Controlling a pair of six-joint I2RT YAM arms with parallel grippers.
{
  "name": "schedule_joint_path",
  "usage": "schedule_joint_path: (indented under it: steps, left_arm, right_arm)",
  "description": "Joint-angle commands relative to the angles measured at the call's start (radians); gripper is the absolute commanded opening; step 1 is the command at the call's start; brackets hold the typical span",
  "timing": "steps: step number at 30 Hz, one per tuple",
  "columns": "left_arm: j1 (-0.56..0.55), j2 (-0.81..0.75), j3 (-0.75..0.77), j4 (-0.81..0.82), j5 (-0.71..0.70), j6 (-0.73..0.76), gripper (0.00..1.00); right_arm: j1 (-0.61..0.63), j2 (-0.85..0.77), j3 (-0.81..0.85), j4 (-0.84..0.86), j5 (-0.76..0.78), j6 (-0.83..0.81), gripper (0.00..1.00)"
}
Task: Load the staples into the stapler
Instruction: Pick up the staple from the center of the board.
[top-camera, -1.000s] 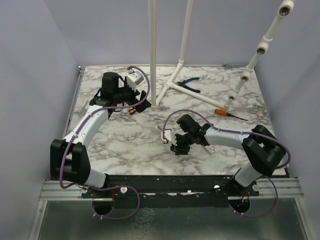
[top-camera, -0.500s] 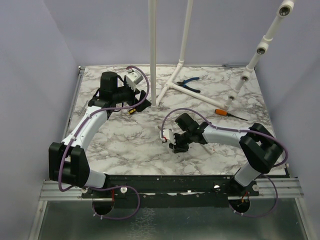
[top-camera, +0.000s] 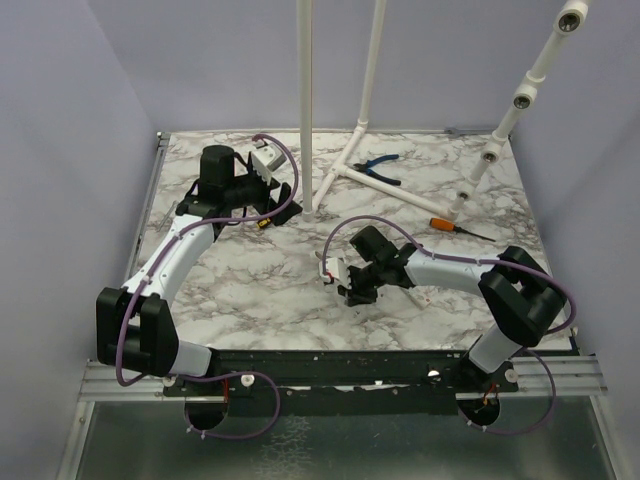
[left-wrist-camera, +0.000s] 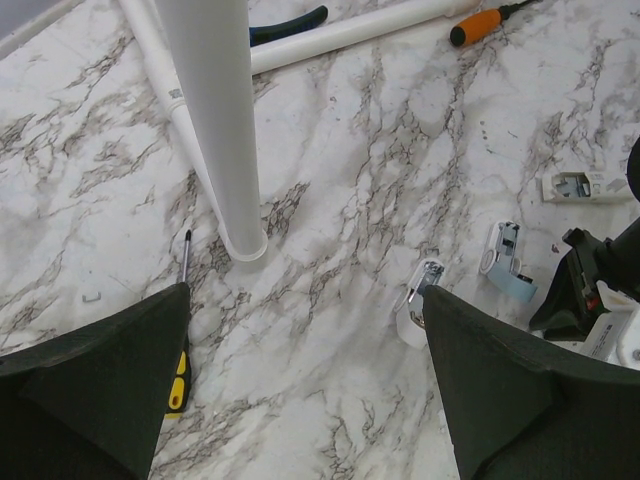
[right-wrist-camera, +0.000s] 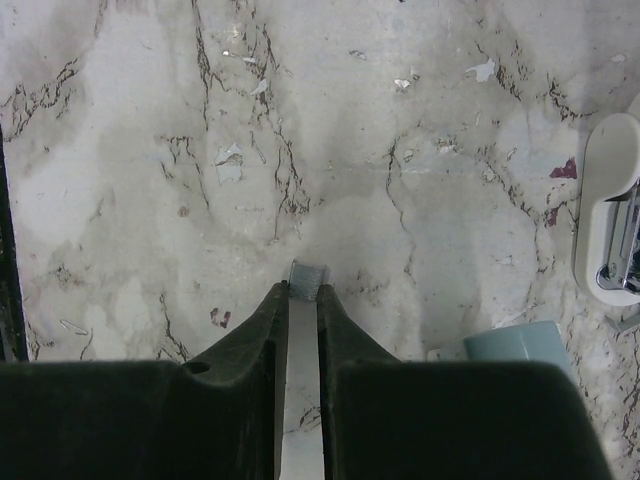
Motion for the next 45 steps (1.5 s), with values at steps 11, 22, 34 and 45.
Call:
schedule_joint_path:
  steps: [11, 22, 34, 45]
  left_arm:
    - [0.006, -0.039, -0.030, 0.015, 0.008, 0.025, 0.99]
    - [0.006, -0.045, -0.030, 0.015, 0.009, 0.019, 0.99]
    - [0.006, -0.048, -0.038, 0.015, 0.004, 0.025, 0.99]
    - [0.008, -0.070, -0.053, 0.015, -0.012, 0.004, 0.99]
  right_arm:
    - [0.002, 0.031, 0.031, -0.052, -0.016, 0.070, 0.26]
    - [0.001, 0.041, 0.028, -0.054, 0.015, 0.105, 0.25]
    - [0.002, 0.026, 0.022, -0.042, 0.038, 0.117, 0.14]
    - [0.002, -0.042, 0.018, -0.021, 0.022, 0.073, 0.10]
